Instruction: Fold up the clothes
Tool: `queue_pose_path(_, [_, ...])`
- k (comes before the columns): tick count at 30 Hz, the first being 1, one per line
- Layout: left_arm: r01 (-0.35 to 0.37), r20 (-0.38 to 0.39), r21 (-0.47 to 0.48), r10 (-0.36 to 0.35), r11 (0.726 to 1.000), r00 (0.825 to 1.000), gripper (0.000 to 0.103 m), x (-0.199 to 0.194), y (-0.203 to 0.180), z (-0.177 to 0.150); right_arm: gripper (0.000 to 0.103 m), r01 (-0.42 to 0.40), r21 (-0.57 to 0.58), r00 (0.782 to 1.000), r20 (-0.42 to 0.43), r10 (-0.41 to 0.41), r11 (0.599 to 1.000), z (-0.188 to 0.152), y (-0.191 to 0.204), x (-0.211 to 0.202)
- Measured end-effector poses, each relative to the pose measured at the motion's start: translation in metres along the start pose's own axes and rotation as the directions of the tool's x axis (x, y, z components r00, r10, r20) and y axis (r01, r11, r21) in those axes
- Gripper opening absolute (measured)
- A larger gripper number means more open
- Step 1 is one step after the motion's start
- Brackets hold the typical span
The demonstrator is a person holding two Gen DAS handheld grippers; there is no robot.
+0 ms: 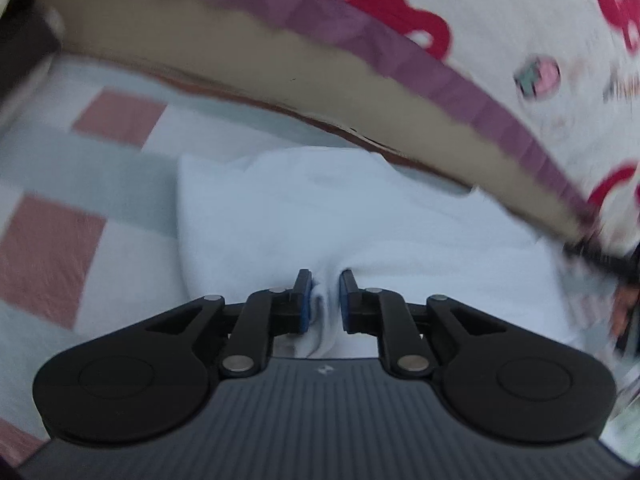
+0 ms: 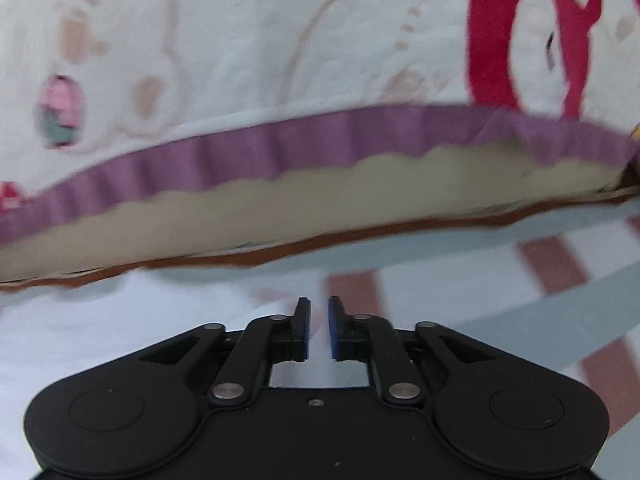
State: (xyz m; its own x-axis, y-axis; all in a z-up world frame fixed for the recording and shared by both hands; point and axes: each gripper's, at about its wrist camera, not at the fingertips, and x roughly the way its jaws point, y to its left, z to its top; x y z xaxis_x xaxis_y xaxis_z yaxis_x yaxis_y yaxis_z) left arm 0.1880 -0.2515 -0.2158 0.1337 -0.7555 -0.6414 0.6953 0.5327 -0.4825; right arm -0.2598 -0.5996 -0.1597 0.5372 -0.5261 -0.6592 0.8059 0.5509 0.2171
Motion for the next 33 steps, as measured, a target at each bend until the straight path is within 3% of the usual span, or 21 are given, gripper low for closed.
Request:
queue_pose_path(2, [0.013, -0.004, -0.008, -0.013, 1.0, 1.0, 0.013, -0.003, 0.006, -0.006, 0.016, -0.046, -0.08, 0.998, -0.043, 0.043, 0.996, -0.011, 0.013, -0.009])
queue_pose_path(4, [-0.039, 0.004, 0.083, 0.038, 0.996, 0.999, 0.013, -0.009, -0.001, -0.016, 0.016, -0.074, -0.168, 0.994, -0.093, 0.059, 0.983, -0.022, 0.027, -0.014])
queue_pose_path(8, [-0.103, 0.028, 0.089, 0.101, 0.991, 0.994, 0.014, -0.016, -0.007, -0.015, 0.024, -0.116, -0.321, 0.982, -0.178, 0.06, 0.94, -0.041, 0.054, -0.021])
queue_pose_path(10, [-0.197, 0.075, 0.109, 0.19, 0.974, 0.979, 0.014, -0.023, -0.008, -0.014, 0.034, -0.107, -0.343, 0.983, -0.175, 0.048, 0.933, -0.046, 0.063, -0.02])
queue_pose_path(12, [-0.305, 0.124, 0.147, 0.289, 0.941, 0.949, 0.011, -0.031, -0.01, -0.014, 0.036, -0.097, -0.365, 0.984, -0.172, 0.036, 0.926, -0.05, 0.073, -0.02])
queue_pose_path(13, [-0.268, 0.118, 0.144, 0.252, 0.953, 0.96, 0.011, -0.035, -0.007, -0.013, 0.036, -0.093, -0.376, 0.985, -0.17, 0.03, 0.922, -0.053, 0.077, -0.019])
queue_pose_path(15, [-0.1, 0.058, 0.107, 0.094, 0.989, 0.994, 0.017, -0.041, 0.001, -0.012, 0.037, -0.083, -0.398, 0.986, -0.166, 0.017, 0.914, -0.058, 0.087, -0.018])
queue_pose_path(16, [-0.017, 0.031, 0.086, 0.014, 0.996, 0.999, 0.027, -0.043, 0.004, -0.012, 0.037, -0.079, -0.409, 0.986, -0.164, 0.011, 0.909, -0.06, 0.092, -0.018])
queue_pose_path(17, [0.017, 0.01, 0.106, -0.018, 0.994, 1.0, 0.04, -0.041, 0.001, -0.014, 0.037, -0.074, -0.42, 0.987, -0.162, 0.005, 0.905, -0.062, 0.096, -0.018])
queue_pose_path(19, [-0.015, -0.024, 0.206, 0.02, 0.978, 1.0, 0.046, -0.036, -0.014, -0.024, 0.038, -0.07, -0.441, 0.987, -0.16, -0.002, 0.895, -0.067, 0.108, -0.016])
queue_pose_path(23, [-0.251, -0.022, 0.363, 0.277, 0.898, 0.96, 0.047, -0.029, -0.035, -0.045, 0.045, -0.109, -0.469, 0.985, -0.17, 0.032, 0.876, -0.083, 0.151, -0.006])
queue_pose_path(25, [-0.269, -0.013, 0.319, 0.289, 0.909, 0.957, 0.047, -0.035, -0.033, -0.048, 0.046, -0.096, -0.494, 0.989, -0.142, 0.028, 0.864, -0.09, 0.173, -0.004])
queue_pose_path(27, [-0.262, -0.019, 0.233, 0.274, 0.937, 0.962, 0.047, -0.041, -0.027, -0.047, 0.046, -0.111, -0.518, 0.989, -0.137, 0.045, 0.848, -0.095, 0.192, -0.007])
queue_pose_path(33, [-0.253, 0.003, 0.165, 0.256, 0.953, 0.967, 0.048, -0.05, -0.015, -0.054, 0.045, -0.306, -0.548, 0.949, -0.234, 0.209, 0.779, -0.106, 0.23, -0.02])
